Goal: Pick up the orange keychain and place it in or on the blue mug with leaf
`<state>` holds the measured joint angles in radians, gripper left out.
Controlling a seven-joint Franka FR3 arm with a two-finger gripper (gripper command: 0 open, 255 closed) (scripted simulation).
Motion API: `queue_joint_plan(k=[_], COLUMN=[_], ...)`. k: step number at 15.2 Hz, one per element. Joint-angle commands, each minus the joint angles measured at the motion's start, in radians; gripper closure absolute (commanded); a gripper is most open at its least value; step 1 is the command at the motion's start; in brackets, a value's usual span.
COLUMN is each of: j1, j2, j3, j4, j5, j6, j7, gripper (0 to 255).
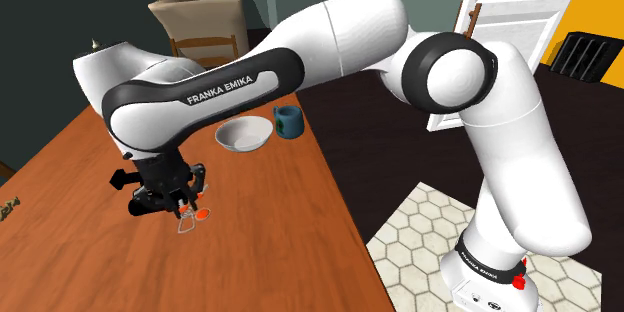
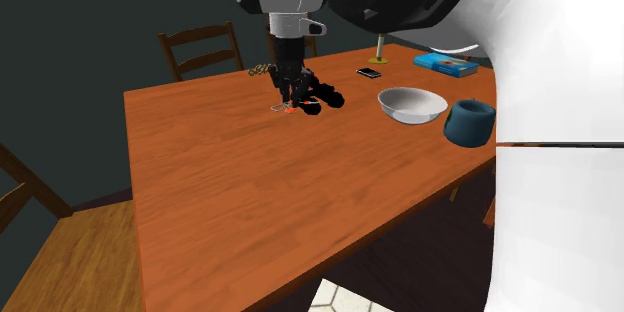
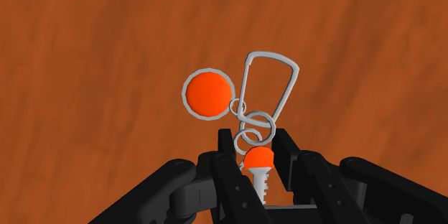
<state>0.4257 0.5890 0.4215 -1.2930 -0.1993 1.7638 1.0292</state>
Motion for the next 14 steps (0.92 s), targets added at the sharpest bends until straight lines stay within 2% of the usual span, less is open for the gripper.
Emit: queue_joint_plan(k=[1,14], j1=[0.002,0.032], j2=[-0.004,0.009], j3=[0.001,0.004], j4=[0.021,0.221], j5=[0.002,0.001], j6=[-0.024,-0.208], j7=[-0.001,-0.008], gripper=[255,255])
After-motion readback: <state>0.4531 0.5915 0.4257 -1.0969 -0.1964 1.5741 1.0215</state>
